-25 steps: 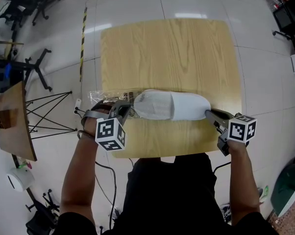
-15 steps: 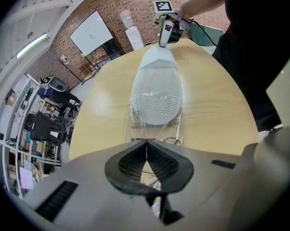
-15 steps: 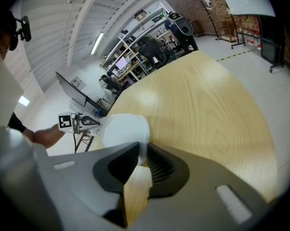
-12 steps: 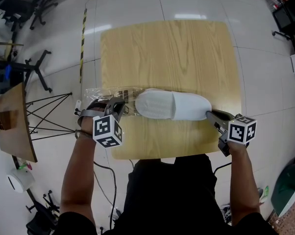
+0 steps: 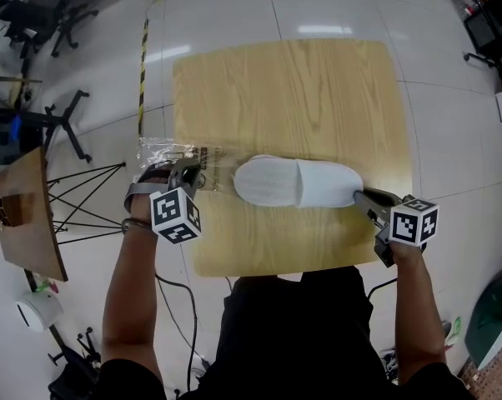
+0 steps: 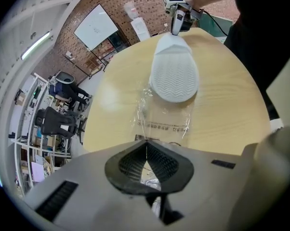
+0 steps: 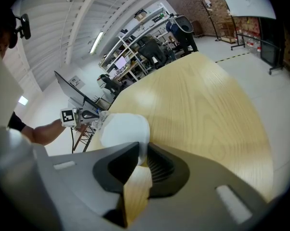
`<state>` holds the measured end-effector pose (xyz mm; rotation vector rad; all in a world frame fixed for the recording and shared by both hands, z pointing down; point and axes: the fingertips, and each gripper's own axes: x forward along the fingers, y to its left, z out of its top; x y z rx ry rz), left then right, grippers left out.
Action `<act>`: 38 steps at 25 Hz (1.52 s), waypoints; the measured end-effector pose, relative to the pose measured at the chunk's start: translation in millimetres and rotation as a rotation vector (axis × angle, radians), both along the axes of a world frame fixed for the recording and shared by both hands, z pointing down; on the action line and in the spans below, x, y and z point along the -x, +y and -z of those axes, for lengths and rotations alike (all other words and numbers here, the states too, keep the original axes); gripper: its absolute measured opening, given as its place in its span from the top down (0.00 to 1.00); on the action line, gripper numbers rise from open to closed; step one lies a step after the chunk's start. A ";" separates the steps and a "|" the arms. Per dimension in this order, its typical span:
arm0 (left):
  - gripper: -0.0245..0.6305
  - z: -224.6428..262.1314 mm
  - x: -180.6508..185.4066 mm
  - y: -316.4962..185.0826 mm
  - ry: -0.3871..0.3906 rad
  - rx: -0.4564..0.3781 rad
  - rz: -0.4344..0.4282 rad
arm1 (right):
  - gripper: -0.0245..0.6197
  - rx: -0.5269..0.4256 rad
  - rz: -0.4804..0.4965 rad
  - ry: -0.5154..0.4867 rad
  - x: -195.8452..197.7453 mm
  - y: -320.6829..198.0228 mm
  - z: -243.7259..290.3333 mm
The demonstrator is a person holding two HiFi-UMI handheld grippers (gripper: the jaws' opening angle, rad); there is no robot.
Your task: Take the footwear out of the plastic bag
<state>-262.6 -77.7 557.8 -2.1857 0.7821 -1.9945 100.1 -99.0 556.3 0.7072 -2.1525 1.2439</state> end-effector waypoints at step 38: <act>0.94 5.0 -174.6 -160.9 0.244 -0.102 0.039 | 0.86 0.052 -0.024 -0.026 4.0 1.0 1.7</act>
